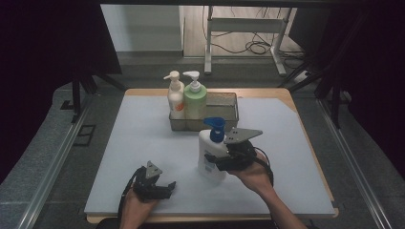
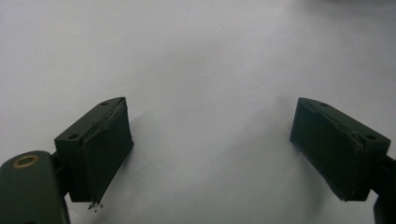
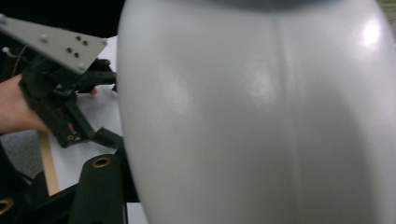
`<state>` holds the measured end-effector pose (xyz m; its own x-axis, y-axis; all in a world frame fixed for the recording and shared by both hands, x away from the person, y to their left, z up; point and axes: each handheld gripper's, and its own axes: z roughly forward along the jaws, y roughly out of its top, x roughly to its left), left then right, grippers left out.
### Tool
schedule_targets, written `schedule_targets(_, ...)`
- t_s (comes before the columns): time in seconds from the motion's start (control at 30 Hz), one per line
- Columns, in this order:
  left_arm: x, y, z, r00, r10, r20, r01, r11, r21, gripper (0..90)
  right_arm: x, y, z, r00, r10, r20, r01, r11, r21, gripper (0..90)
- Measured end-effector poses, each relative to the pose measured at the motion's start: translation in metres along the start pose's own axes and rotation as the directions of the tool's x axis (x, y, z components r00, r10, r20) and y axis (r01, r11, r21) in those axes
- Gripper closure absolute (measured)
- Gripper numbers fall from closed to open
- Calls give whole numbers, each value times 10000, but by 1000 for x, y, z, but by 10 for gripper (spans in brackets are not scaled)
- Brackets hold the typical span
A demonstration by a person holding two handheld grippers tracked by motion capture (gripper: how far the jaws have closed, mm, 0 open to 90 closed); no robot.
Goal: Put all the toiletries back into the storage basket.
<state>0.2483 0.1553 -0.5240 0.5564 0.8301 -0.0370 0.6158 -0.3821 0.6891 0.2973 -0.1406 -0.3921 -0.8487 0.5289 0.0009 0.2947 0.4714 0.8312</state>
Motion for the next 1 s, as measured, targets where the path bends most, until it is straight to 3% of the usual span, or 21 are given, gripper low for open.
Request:
schedule_targets(0.23, 0, 0, 0, 10000, -2, -12, 2, 10000, -13, 120, -15, 7, -4, 9991, 274, 330, -271, 9996, -91, 377)
schedule_targets(0.87, 0, 0, 0, 10000, 30, -12, -30, 10000, 12, 119, -39, 34, -9, 9936, 324, 1080, -295, 9992, -284, 377)
schedule_targets(1.0, 0, 0, 0, 10000, 22, -15, -22, 10000, 1, 119, -48, 38, -10, 9911, 532, 1217, -484, 9980, -415, 378)
